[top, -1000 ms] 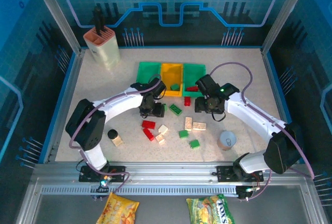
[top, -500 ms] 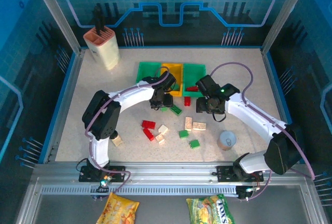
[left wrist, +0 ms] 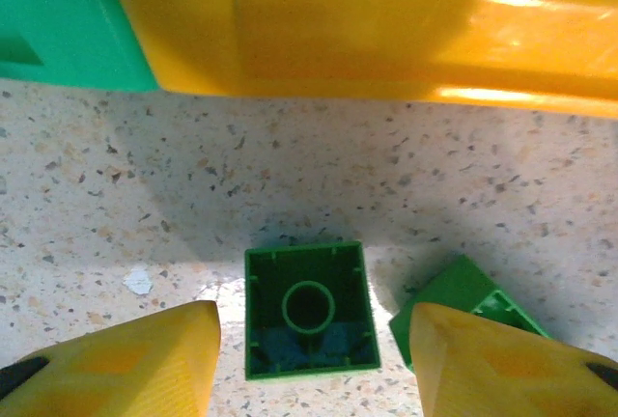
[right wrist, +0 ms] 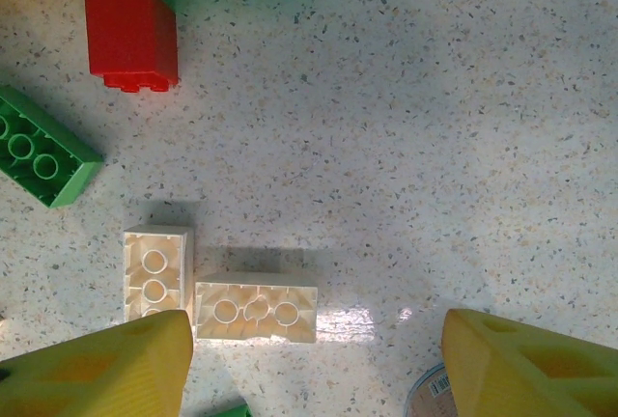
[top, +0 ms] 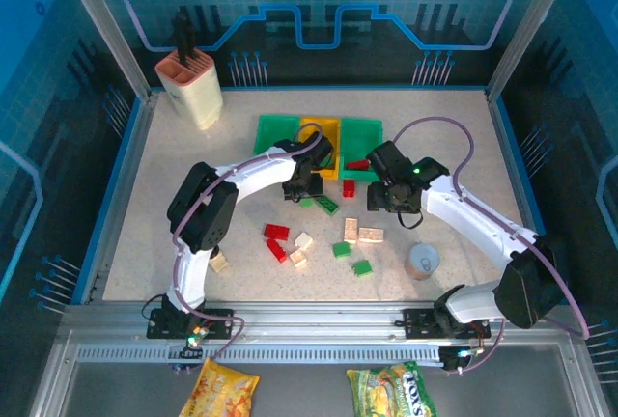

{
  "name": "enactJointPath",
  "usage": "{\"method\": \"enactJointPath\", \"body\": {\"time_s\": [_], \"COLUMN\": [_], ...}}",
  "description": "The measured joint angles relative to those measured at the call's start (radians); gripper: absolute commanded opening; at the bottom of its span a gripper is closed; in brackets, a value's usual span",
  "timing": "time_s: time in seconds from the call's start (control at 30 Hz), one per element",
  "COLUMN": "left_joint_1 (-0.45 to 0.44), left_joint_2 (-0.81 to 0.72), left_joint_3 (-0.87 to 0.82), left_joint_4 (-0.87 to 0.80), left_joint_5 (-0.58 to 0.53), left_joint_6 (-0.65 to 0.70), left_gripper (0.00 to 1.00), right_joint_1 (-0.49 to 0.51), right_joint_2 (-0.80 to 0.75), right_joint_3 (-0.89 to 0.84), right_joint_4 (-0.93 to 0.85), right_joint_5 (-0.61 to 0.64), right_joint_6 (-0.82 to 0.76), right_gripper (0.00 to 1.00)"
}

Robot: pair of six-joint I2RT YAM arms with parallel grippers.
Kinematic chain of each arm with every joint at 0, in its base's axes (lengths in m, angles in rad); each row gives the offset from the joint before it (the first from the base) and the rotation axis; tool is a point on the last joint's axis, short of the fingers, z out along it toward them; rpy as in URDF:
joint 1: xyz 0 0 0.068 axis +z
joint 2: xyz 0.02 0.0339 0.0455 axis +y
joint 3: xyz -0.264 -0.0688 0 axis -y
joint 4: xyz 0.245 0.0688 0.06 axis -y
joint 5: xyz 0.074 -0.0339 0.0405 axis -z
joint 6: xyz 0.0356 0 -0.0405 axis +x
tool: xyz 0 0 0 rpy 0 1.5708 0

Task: Sort the legos into containers by color
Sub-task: Pick up the lego from the center of the table, then place the lego in the container.

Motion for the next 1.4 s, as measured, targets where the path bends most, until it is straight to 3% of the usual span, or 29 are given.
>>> {"method": "enactJointPath", "body": {"time_s": [0.4, 0.9, 1.4], "left_joint_1": [-0.002, -0.008, 0.007], "left_joint_2": [0.01, -0.006, 0.025], "left_joint_3": [0.0, 0.052, 0.389], "left_joint_4": [-0.007, -0.059, -0.14], "left_joint_5": [-0.002, -0.011, -0.08], "left_joint_6": [0.003, 0.012, 0.117], "left_gripper": [0.38, 0.36, 0.36], "right_joint_1": [0.0, 0.0, -0.003], "right_joint_2": [0.0, -0.031, -0.1], "right_joint_3": [0.0, -0.001, -0.002], "right_joint_4": [0.0, -0.005, -0.047], "right_joint_5": [0.008, 0.015, 0.04], "right_joint_6": [0.0, 0.0, 0.003], "right_gripper": [0.69, 0.69, 0.69]}}
